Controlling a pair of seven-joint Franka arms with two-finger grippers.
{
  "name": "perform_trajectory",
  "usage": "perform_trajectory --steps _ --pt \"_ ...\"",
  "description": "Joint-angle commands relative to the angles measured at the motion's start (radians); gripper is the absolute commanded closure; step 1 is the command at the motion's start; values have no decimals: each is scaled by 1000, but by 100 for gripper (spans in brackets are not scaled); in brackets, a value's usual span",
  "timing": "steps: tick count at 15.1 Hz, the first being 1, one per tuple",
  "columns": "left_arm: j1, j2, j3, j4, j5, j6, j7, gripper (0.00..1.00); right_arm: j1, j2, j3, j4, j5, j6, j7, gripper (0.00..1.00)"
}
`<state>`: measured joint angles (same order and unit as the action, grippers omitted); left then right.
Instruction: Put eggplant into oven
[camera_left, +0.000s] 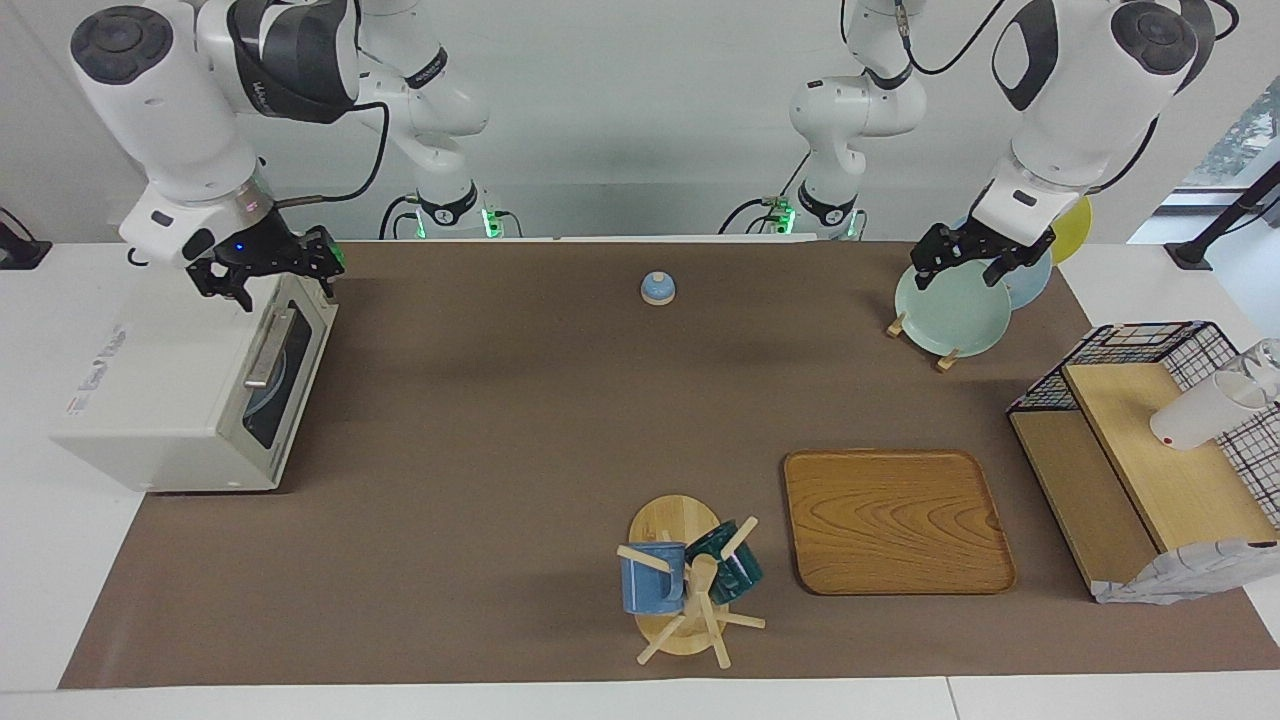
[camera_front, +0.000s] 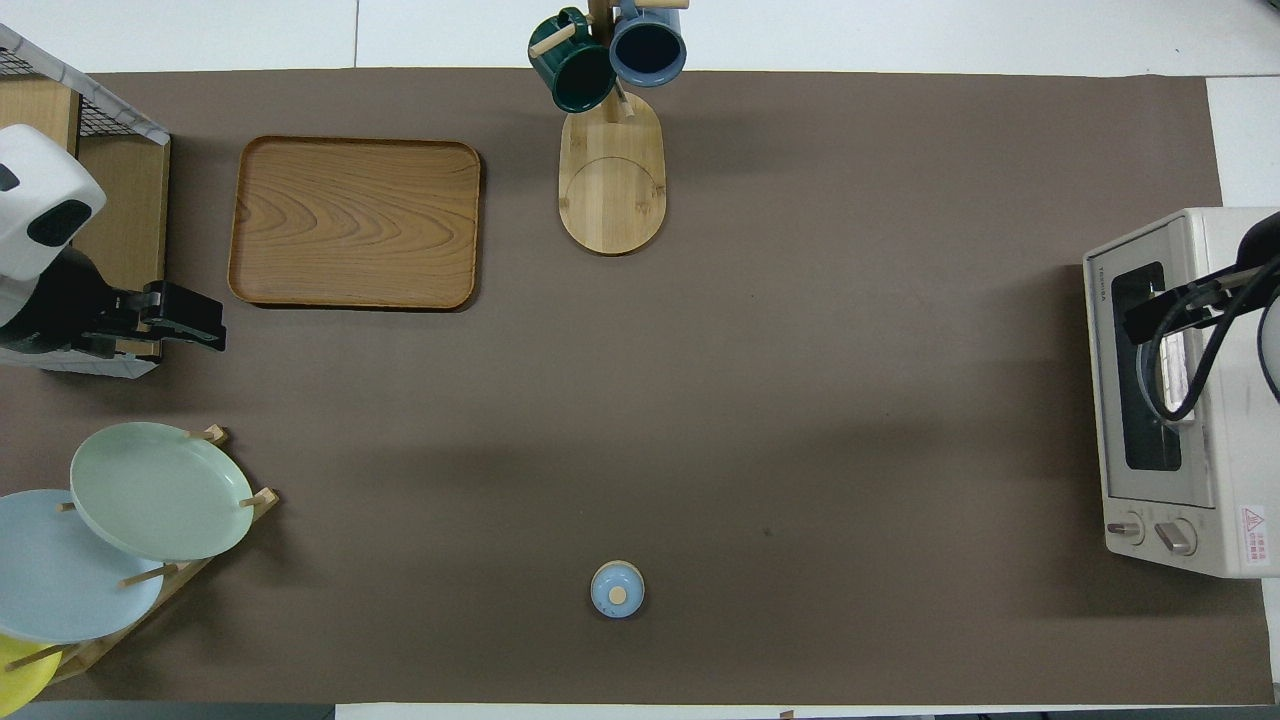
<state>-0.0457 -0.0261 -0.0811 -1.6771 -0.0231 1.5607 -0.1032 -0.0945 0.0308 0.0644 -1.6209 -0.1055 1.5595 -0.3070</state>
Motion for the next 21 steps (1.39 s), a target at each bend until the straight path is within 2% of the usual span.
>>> perform_trajectory --steps 1,8,11,13,21 --pt "9 -12 -5 -3 2 -5 -7 0 52 -26 -69 -17 13 11 5 0" --pt "10 -12 -5 -3 2 -5 -7 0 84 -91 -74 -62 17 13 69 0" --pt "10 -12 -5 -3 2 -5 -7 0 82 -65 -71 -54 21 14 107 0" --pt "10 -12 -5 -1 2 -5 -7 0 79 -65 -72 -42 88 11 112 0" --pt "9 -12 -5 -3 2 -5 -7 0 76 -60 -74 -17 89 -26 144 0"
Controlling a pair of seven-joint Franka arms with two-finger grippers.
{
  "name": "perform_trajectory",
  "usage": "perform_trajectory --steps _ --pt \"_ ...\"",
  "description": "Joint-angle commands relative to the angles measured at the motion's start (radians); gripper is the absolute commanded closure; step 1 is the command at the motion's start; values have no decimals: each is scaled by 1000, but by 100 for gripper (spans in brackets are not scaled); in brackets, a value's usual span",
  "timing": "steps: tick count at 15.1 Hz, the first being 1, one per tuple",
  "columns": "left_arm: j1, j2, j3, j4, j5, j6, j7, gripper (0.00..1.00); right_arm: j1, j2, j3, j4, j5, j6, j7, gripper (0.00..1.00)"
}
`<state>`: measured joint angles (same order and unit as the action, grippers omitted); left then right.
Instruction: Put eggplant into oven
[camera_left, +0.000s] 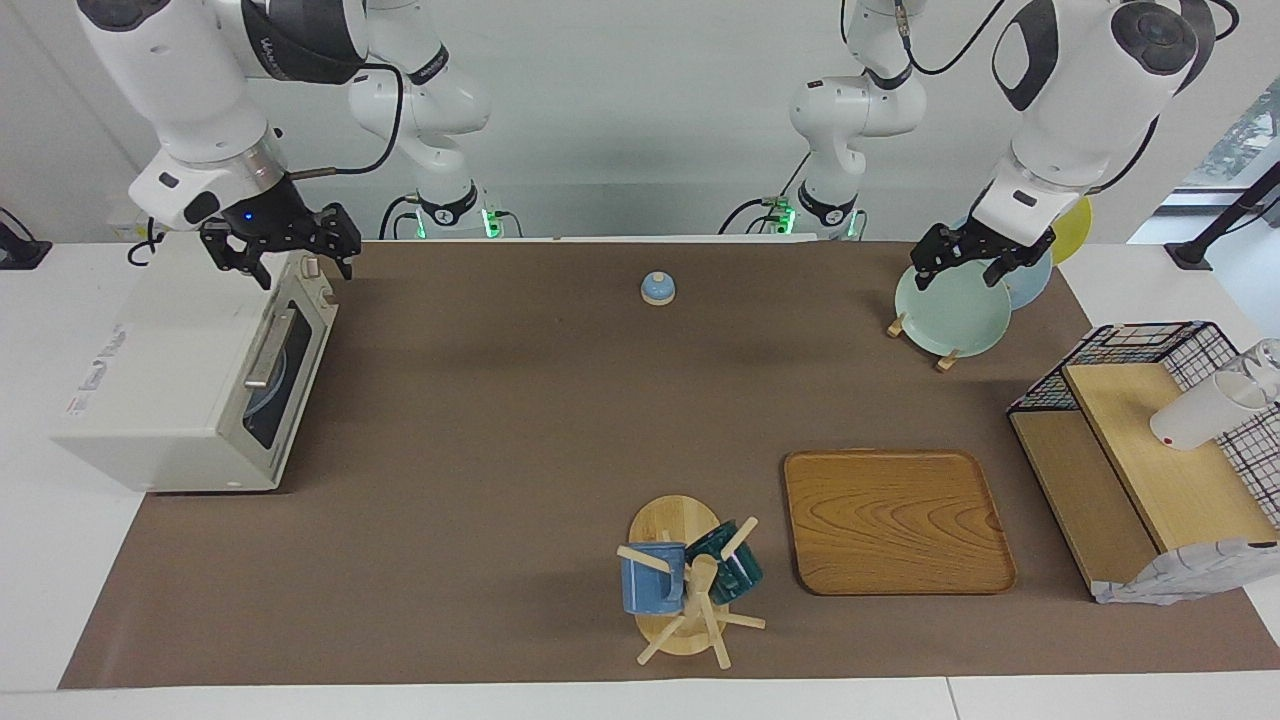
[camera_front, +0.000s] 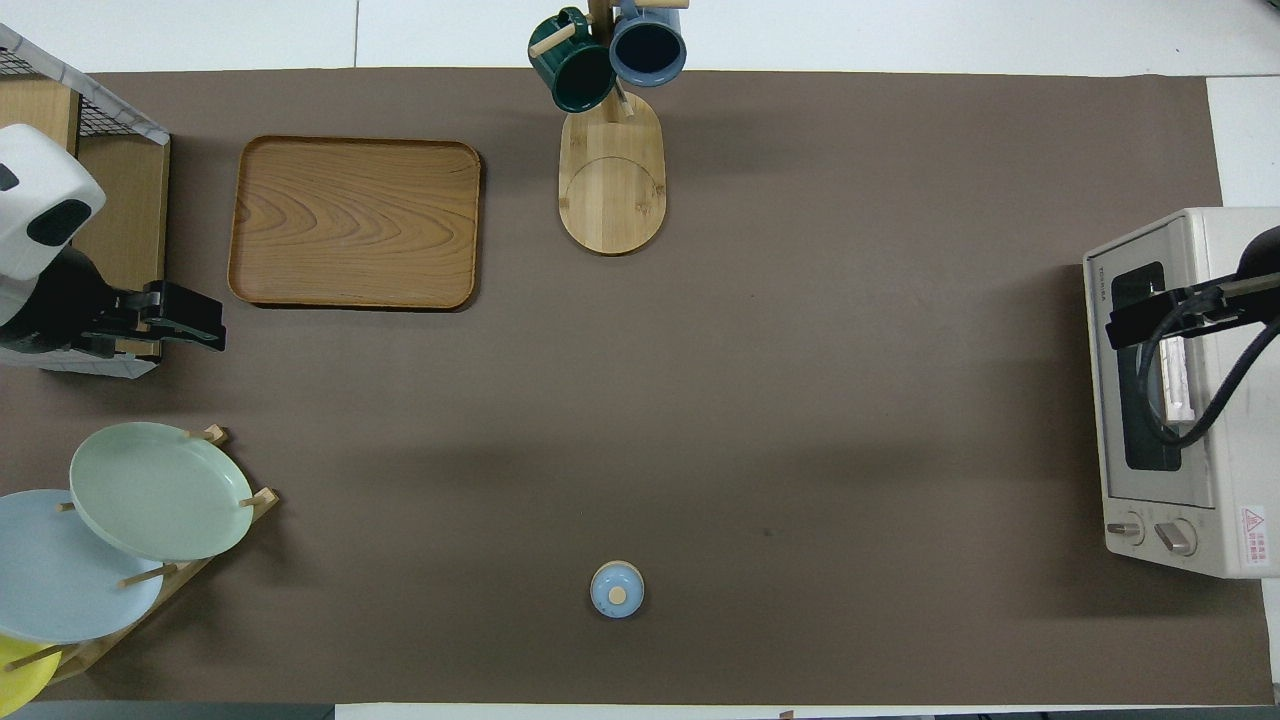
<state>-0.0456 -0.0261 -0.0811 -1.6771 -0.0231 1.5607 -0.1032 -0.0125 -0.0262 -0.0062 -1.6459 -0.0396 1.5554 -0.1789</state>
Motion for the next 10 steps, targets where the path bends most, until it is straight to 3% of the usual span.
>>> perform_trajectory --steps 1,10 --pt "9 -12 -5 -1 2 -7 -7 0 -3 -3 -1 8 23 -21 18 0" --pt "9 -12 -5 -3 2 -5 -7 0 5 -3 3 14 30 -2 27 0"
